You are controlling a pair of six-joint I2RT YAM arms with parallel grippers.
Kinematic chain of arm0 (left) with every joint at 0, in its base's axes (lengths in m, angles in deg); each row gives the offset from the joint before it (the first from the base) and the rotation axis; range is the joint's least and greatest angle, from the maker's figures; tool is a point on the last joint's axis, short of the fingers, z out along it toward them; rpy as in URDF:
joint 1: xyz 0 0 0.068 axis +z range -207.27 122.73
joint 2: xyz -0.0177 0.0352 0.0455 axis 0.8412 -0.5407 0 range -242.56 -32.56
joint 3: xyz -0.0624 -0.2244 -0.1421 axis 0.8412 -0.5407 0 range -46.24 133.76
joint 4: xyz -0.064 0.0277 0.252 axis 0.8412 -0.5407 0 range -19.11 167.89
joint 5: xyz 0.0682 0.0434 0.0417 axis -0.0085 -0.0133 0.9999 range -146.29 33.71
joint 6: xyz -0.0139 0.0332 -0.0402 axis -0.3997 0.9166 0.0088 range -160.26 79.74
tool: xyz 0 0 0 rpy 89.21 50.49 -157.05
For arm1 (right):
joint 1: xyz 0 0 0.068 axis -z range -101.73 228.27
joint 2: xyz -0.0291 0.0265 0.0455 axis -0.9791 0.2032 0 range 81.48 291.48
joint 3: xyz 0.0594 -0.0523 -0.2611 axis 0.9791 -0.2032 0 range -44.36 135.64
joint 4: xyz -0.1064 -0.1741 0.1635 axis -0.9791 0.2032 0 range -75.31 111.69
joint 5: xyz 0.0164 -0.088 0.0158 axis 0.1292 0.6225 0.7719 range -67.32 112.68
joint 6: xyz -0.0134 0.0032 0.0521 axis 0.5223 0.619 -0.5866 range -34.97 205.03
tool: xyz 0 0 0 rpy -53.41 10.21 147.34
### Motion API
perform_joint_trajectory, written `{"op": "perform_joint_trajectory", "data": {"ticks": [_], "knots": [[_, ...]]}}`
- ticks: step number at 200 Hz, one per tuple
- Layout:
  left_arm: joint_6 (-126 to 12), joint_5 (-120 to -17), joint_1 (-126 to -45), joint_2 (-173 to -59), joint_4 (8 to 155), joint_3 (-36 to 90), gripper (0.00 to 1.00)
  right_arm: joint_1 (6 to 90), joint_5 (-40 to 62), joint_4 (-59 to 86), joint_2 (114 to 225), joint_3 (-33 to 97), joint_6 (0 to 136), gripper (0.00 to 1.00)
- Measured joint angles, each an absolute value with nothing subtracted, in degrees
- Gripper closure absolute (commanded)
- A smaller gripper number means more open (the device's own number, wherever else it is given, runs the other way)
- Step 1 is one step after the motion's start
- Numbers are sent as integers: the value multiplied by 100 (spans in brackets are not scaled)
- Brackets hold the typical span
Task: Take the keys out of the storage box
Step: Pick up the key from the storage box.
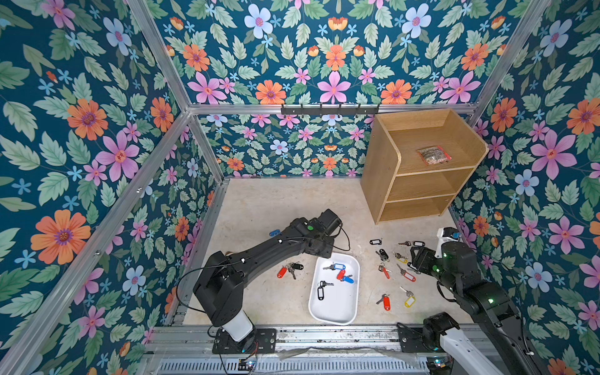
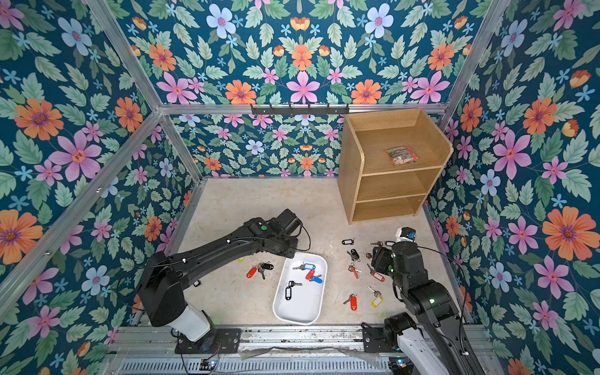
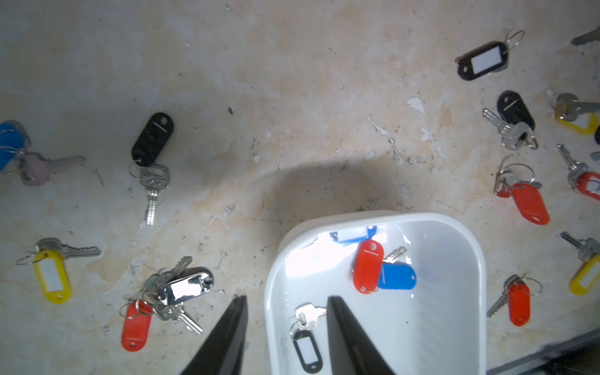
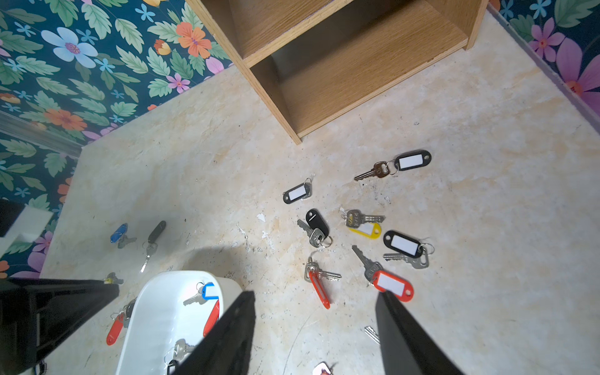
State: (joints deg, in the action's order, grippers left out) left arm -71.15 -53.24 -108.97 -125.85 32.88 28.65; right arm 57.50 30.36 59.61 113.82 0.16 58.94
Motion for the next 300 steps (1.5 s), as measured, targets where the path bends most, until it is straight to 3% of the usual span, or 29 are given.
{"op": "perform_joint_trajectory", "data": {"ticks": [103, 201, 220, 256, 300], "knots": [[-9131, -5274, -11651, -13571, 3797, 2780, 56, 5750, 3038, 5961, 11327, 13, 5894, 37], [-9408, -4946, -11574, -14408, 3856, 3232, 56, 5750, 3038, 5959, 11220, 9, 5894, 37], [-9386, -4867, -11496, -14463, 3847, 3261, 61, 5750, 3038, 5961, 11216, 9, 5894, 37], [-9271, -4826, -11411, -14554, 3843, 3287, 82, 5750, 3038, 5961, 11196, 9, 5894, 37], [-9233, -4830, -11417, -14585, 3928, 3256, 95, 5750, 3038, 5961, 11194, 9, 5892, 37]]}}
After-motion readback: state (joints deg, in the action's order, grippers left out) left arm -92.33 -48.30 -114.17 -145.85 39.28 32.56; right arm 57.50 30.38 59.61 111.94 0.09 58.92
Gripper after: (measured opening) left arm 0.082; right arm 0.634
